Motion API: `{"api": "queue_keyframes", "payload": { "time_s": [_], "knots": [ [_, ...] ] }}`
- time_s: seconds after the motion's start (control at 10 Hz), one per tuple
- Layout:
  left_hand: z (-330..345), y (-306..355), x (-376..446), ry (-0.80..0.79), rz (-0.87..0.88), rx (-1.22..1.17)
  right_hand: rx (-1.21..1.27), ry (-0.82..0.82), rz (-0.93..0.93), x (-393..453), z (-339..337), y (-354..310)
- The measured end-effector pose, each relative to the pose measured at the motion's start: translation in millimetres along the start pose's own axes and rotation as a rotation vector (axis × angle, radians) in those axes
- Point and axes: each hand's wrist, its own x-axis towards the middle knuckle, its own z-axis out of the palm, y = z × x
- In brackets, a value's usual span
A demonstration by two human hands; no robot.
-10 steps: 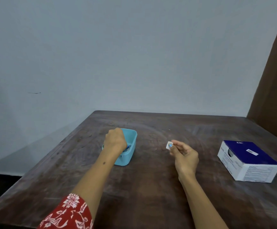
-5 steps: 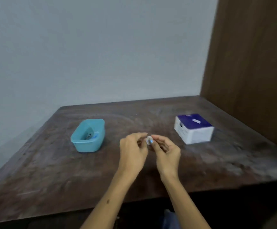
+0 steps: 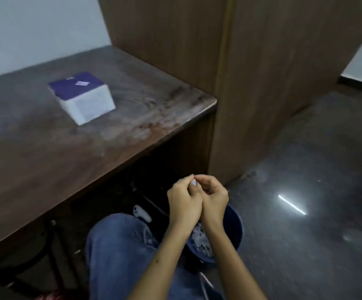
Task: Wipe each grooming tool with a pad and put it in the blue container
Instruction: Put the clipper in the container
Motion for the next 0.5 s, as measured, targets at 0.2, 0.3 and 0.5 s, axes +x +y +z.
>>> {"api": "queue_keyframes", "payload": {
  "time_s": [0.2,0.3,0.5],
  "knots": [
    [76.7,-43.9,17.9,-0.304,-0.311,0.172,-0.417,0.045,0.191,23.6,-46.1,101.8],
    [95.1,-61.5,18.5,-0.369,-0.409,0.213,-0.627,0.036,0.269,30.4,-54.6,142.1],
    [103.9,-75.1,26.9,-0.438,-0.424,0.290,-0.855,-0.043,0.449,43.3,-54.0,164.6]
  ]
}}
